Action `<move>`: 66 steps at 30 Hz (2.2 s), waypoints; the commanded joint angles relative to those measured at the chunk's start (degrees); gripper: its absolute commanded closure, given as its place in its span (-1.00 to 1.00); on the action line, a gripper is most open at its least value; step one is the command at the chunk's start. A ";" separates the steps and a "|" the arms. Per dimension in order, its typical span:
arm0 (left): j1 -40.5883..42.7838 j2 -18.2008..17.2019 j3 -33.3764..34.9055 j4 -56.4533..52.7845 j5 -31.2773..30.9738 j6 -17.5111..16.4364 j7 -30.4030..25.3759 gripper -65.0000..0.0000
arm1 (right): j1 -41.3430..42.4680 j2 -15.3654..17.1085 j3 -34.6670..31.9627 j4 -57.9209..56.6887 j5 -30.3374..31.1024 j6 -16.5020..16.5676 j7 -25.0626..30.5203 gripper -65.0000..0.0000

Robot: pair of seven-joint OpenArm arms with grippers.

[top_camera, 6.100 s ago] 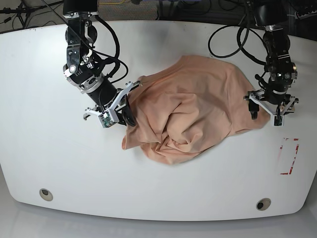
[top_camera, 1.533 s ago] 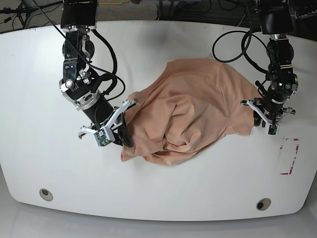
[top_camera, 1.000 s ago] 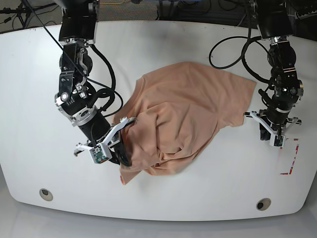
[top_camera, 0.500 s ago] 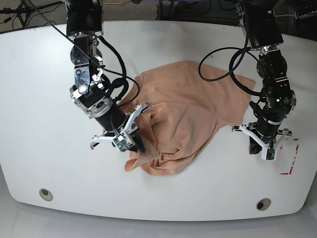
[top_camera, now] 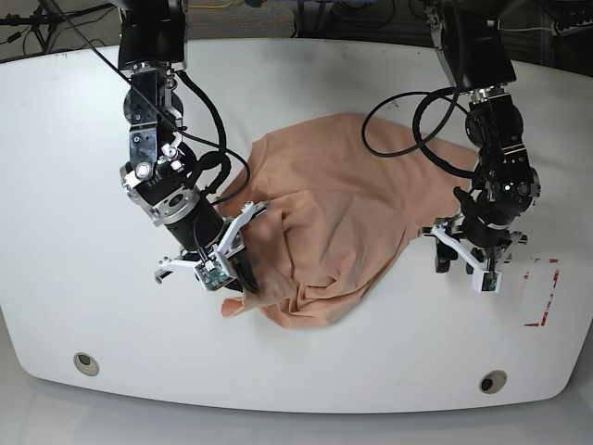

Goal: Fold the T-shirt properly
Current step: 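Move the left gripper across the shirt toward the right gripper and grasp fabric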

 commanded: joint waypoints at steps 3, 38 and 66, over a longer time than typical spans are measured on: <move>-3.48 1.31 0.43 -2.39 -2.03 0.56 -0.16 -0.11 | 1.38 0.20 0.66 1.20 0.52 0.55 1.57 0.99; -18.45 -1.83 -0.61 -28.45 -4.73 0.01 -3.28 -0.06 | -0.02 0.23 0.77 1.32 0.69 0.22 1.15 0.99; -17.92 -2.24 2.23 -37.07 -5.26 -0.40 -8.36 -0.05 | -0.63 0.37 1.03 1.39 0.72 0.14 1.58 0.99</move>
